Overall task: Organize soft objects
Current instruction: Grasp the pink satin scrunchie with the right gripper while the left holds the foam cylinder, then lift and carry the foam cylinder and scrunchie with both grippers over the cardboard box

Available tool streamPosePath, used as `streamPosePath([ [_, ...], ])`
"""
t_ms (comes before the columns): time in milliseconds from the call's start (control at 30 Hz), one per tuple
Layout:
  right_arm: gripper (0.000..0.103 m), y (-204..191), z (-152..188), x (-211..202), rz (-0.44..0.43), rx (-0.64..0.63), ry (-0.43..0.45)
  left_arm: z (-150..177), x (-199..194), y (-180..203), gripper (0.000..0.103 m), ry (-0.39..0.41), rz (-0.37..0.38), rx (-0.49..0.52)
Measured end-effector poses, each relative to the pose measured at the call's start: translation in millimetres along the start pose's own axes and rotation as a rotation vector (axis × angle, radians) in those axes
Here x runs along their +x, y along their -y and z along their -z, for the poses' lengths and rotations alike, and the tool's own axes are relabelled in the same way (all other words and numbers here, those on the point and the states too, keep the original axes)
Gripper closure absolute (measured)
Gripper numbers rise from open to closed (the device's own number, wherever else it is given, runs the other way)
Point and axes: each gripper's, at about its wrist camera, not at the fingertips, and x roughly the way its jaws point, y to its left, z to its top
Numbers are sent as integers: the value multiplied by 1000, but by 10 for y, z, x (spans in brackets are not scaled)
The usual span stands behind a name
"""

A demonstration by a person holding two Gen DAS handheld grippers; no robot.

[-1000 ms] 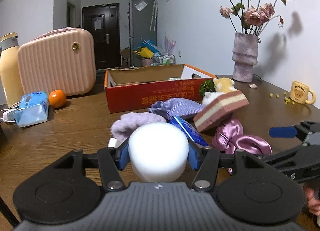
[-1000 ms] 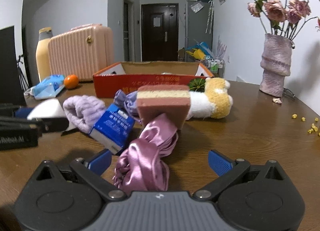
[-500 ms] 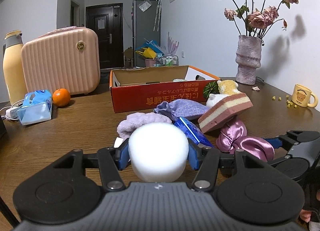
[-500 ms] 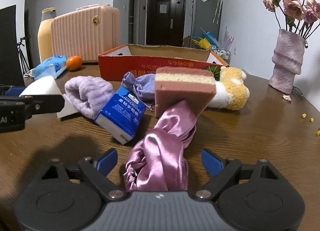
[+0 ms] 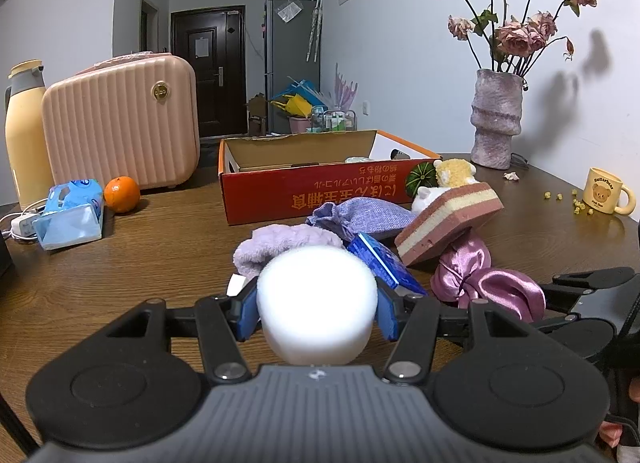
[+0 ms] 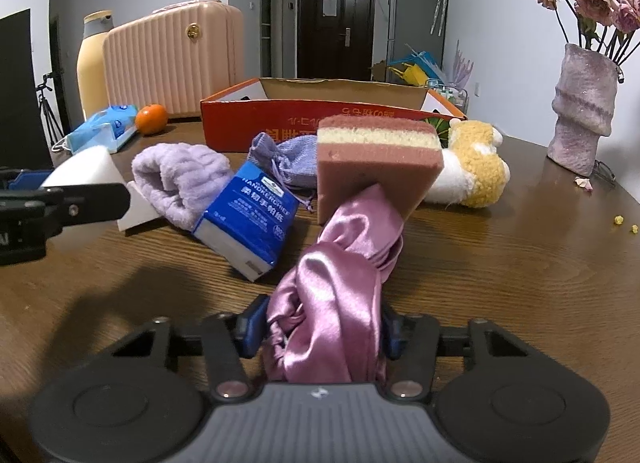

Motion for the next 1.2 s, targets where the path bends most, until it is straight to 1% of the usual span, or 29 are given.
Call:
streamPosePath([
  [33,57,2,0,-6,-3,0,1,0,0,0,46,0,0,1],
  [167,69,-10,9,-24,-6,-8,8,6,1,3,46,0,1,1],
  [400,74,-1,11,-87,-5,-6,39,5,-8,5,46,4,4,-3],
  [567,75,2,9,-180,-10,-10,89,4,-21,1,46,10,6,-6],
  [767,75,-41,16,-340,-23,-35,170,0,-50,-8,46,22,8,-8],
  [1033,75,-61,33,-579,-39,-35,287,-23,-113,-10,46,51,1,-11],
  [1200,75,-54,21,-715,-38,-33,341,-52,-175,-1,46,75,-9,-12],
])
